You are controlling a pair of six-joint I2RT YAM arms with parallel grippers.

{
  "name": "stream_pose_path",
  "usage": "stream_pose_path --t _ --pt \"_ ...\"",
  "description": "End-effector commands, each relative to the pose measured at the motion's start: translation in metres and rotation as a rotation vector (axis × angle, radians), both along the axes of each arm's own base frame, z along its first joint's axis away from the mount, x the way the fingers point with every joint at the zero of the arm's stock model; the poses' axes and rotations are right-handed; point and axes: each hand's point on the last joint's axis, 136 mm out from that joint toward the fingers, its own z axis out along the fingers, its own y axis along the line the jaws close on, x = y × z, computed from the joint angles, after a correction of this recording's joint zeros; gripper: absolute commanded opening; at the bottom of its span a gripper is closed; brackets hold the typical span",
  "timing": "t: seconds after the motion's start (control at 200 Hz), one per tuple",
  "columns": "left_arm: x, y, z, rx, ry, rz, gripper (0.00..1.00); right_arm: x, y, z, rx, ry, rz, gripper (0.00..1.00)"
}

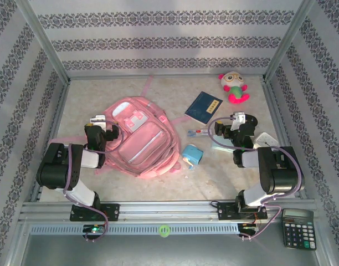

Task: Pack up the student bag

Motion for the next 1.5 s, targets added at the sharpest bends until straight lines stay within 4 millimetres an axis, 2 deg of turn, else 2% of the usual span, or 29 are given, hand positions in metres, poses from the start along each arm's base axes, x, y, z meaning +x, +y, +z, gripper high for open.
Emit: stream_pose_path --t 0.0,0.515,0.764,0.839,0.929,0.999,1.109,1.189,1.249,1.344,1.424,1.494 --pt "0.005 -0.02 0.006 -0.012 -0.016 -0.113 0.99 0.006 0.001 0.011 0.013 -0.029 -0.006 0.98" --pt "0.006 -0.019 0.007 -0.016 -0.016 -0.101 0.99 0.006 -0.001 0.011 0.024 -0.029 -0.008 0.98" --pt "0.005 -0.011 0.006 -0.012 -0.018 -0.054 0.99 0.007 -0.005 0.01 0.031 -0.024 -0.027 0.98" --pt "0.004 -0.012 0.012 -0.011 -0.03 -0.06 0.99 0.005 -0.004 0.013 0.035 -0.038 -0.02 0.98" --pt "0.003 -0.021 0.031 -0.005 -0.003 -0.113 1.0 -0.001 -0.004 0.03 0.035 -0.063 -0.019 0.98" --pt "0.004 -0.035 0.056 0.005 0.008 -0.173 0.98 -0.01 -0.005 0.047 0.057 -0.026 -0.03 0.98" --pt "0.007 -0.064 0.104 -0.041 -0.027 -0.284 0.9 -0.025 -0.011 0.077 0.197 0.062 -0.123 0.98" --pt "0.005 -0.093 0.123 -0.065 0.008 -0.381 0.85 -0.038 -0.001 0.091 0.3 0.128 -0.113 0.98" --pt "-0.001 -0.115 0.122 -0.06 0.087 -0.445 0.82 -0.048 0.009 0.095 0.405 0.178 -0.095 0.98" --pt "-0.021 -0.162 0.113 -0.005 0.229 -0.592 0.81 -0.065 0.034 0.092 0.552 0.281 -0.037 0.98" --pt "-0.043 -0.198 0.098 0.057 0.345 -0.686 0.81 -0.079 0.058 0.083 0.57 0.375 0.019 0.98" --pt "-0.06 -0.219 0.08 0.099 0.447 -0.722 0.81 -0.091 0.077 0.076 0.575 0.438 0.067 0.98"
